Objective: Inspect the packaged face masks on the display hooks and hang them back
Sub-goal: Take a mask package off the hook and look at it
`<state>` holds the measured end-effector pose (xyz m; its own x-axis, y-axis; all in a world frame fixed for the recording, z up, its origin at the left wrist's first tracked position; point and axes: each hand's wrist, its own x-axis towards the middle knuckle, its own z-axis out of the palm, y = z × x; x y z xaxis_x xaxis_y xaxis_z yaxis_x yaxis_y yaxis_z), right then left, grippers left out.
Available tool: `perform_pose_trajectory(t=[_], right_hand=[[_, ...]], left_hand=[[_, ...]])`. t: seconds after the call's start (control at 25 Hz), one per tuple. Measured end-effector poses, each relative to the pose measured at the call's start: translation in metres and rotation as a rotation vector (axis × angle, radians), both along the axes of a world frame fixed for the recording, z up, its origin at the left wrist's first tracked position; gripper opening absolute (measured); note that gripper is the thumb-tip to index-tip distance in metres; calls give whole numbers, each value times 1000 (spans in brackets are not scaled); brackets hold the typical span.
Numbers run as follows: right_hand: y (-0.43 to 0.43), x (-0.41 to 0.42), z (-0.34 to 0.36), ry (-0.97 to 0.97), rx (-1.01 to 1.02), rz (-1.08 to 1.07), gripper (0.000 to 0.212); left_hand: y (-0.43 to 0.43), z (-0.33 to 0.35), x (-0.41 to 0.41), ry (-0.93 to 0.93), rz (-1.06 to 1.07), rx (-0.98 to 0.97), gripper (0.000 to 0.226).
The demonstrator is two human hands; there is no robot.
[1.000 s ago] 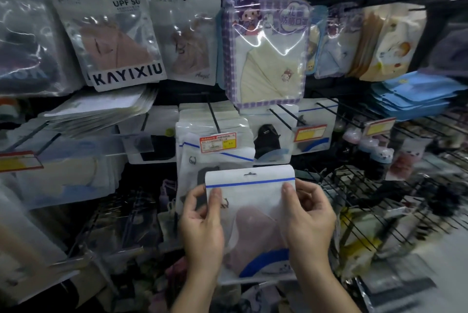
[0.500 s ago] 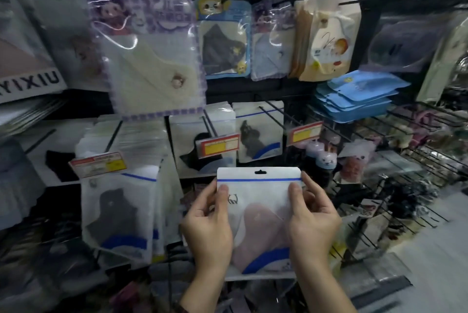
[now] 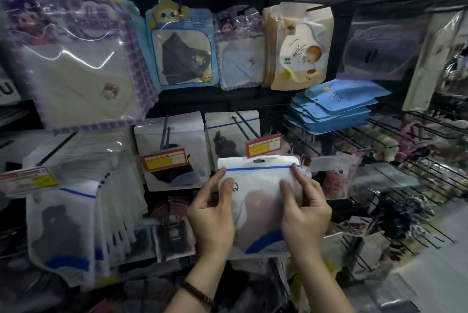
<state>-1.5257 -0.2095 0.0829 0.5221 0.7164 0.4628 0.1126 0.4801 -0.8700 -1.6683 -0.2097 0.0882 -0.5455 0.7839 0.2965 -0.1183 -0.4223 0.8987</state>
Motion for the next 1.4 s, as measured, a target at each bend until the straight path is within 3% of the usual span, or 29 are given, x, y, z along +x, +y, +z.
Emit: perform_pose_trajectory(t=[0.24, 0.68, 0.92, 1.08, 1.32, 1.4], right_hand=[[23, 4, 6, -79, 100, 58, 40], [40, 2, 19, -167, 11, -6, 31], [57, 1, 22, -378, -123, -3, 30], [71, -3, 29, -502, -189, 147, 27], [93, -15, 23, -567, -290, 215, 59], [83, -25, 21, -542, -306, 187, 59]], left_hand=[[13, 12, 2, 37, 65, 31, 19], [29, 10, -6, 195, 47, 16, 23], [51, 14, -12, 227, 28, -44, 25], [81, 13, -21, 417, -9, -108, 39], [91, 17, -32, 609, -42, -197, 52], [74, 23, -39, 651, -70, -247, 46]])
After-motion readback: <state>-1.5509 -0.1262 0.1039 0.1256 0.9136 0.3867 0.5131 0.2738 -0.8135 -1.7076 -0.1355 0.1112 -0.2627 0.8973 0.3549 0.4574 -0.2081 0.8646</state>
